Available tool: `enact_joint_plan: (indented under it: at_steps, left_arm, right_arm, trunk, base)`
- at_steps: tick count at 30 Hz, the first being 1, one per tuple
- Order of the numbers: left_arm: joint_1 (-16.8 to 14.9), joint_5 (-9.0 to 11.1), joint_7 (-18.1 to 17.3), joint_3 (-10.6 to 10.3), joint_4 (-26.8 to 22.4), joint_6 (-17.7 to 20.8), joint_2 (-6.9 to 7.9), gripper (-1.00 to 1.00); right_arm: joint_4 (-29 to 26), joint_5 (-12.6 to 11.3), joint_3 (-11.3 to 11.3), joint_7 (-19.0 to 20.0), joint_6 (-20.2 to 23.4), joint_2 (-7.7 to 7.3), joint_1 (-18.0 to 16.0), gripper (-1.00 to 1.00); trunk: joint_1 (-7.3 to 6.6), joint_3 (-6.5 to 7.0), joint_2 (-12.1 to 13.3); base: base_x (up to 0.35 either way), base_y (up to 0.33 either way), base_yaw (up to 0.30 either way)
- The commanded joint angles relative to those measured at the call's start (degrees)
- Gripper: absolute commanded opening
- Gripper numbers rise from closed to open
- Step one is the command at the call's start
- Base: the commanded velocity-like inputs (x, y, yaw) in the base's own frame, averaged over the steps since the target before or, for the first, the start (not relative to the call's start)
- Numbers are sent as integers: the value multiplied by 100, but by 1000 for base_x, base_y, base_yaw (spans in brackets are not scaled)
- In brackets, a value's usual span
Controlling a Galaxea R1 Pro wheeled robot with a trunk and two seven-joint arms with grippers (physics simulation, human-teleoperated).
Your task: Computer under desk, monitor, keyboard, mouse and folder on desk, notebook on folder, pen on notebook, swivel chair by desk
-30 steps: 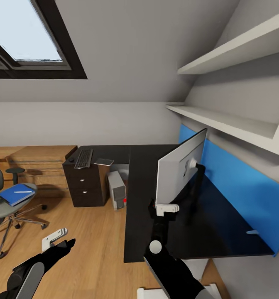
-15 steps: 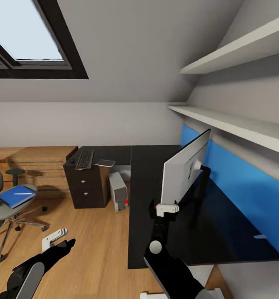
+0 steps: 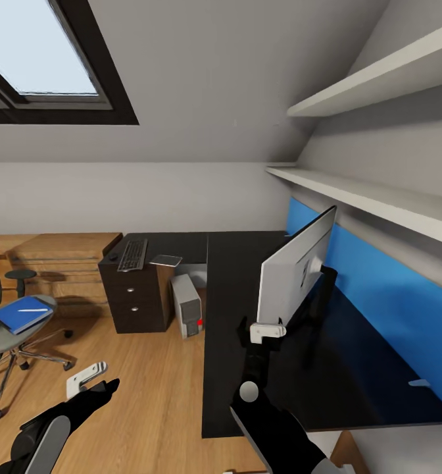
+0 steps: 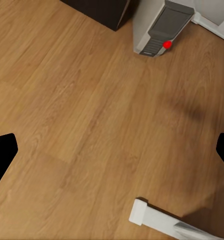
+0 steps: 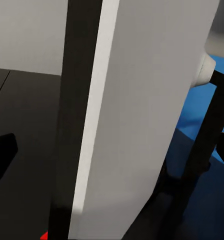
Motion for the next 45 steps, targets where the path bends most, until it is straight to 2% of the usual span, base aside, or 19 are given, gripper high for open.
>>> enact_joint_plan:
  at_steps: [1, 3, 6, 14, 32, 45]
  left_arm:
    - [-4, 61, 50, -1, -7, 17, 2, 100]
    - [-4, 59, 50, -1, -8, 18, 2, 100]
    - [-4, 60, 50, -1, -8, 18, 2, 100]
    - [-4, 61, 50, -1, -6, 23, 2, 100]
    - [-4, 61, 50, -1, -8, 27, 2, 100]
    - [-4, 61, 50, -1, -7, 18, 2, 100]
  right_arm:
    - [5, -2, 8, -23, -22, -18, -4, 100]
    - [1, -17, -5, -17, -11, -76, -6, 100]
    - [1, -27, -16, -8, -9, -85, -6, 100]
    - [0, -45, -321, 20, -1, -91, -7, 100]
    - [-5, -35, -352, -2, 1, -90, -7, 100]
    - [-10, -31, -475, -22, 1, -97, -5, 100]
  trunk:
    - [1, -7, -5]
    - [1, -7, -5]
    - [1, -7, -5]
    - [1, -7, -5]
    - [1, -7, -5]
    - [1, -7, -5]
  base:
    - [9, 0, 0]
    - [4, 0, 0]
    - [0, 0, 0]
    - [0, 0, 0]
    - [36, 44, 0]
    - [1, -17, 0]
